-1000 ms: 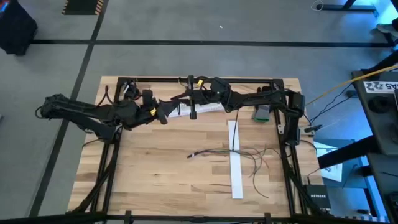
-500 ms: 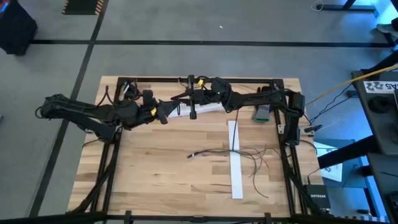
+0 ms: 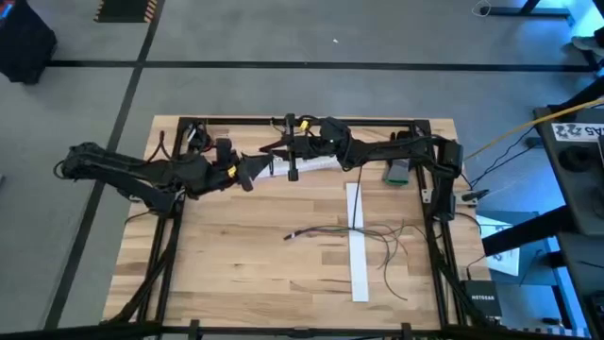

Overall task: Ziptie cables
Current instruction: Wrap the black zip-tie around the cable wires

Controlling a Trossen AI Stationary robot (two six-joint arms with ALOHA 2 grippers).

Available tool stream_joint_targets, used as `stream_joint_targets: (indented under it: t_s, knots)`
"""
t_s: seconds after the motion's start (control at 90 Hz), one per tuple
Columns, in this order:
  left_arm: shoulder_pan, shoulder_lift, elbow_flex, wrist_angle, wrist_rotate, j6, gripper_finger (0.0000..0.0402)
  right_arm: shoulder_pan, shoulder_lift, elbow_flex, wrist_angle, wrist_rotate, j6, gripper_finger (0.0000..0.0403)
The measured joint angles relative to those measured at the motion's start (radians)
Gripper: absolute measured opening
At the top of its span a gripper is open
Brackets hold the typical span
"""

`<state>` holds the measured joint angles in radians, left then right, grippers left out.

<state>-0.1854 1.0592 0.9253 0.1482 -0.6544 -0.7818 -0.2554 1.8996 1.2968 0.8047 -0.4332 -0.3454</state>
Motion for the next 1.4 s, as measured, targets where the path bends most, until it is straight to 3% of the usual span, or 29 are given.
stream_joint_targets:
  t_s: [1.4]
  knots:
    - [0.022, 0.0, 0.0, 0.02, -0.016, -0.028, 0.0, 0.001, 0.0, 0.0, 0.005, 0.005, -0.007, 0.0]
